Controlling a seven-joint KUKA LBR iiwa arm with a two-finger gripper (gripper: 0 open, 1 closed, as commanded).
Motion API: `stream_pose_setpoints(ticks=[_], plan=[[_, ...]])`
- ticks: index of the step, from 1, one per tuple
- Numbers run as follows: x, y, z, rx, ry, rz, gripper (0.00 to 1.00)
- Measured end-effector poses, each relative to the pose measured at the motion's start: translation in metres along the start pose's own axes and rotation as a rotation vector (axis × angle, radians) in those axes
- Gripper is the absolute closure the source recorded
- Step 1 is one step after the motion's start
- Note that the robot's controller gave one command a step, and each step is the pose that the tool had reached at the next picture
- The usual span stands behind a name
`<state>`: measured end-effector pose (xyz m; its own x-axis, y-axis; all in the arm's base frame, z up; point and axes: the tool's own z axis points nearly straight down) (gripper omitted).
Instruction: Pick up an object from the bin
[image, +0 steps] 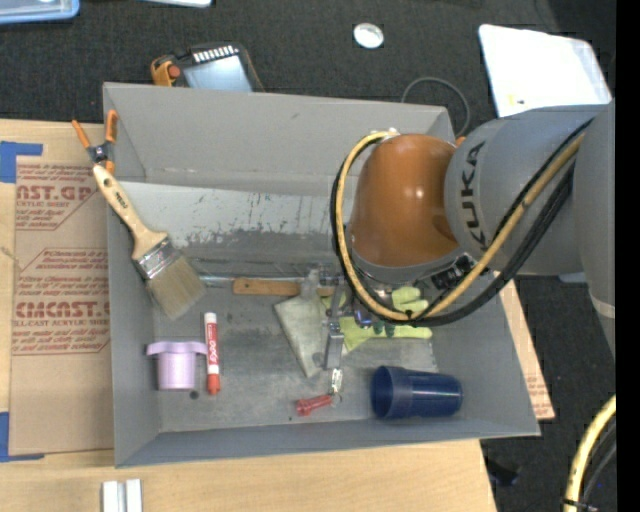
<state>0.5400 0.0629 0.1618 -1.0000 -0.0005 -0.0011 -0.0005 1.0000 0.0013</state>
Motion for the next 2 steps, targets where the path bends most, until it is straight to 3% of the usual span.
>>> stream_pose_setpoints(ticks=[1,2], plan=[[-0.024,-0.058,0.056,0.0,-0.004,-0.096,0.0],[-0.035,-0.083,0.059,-0.001,-0.002,-0.332,0.0]])
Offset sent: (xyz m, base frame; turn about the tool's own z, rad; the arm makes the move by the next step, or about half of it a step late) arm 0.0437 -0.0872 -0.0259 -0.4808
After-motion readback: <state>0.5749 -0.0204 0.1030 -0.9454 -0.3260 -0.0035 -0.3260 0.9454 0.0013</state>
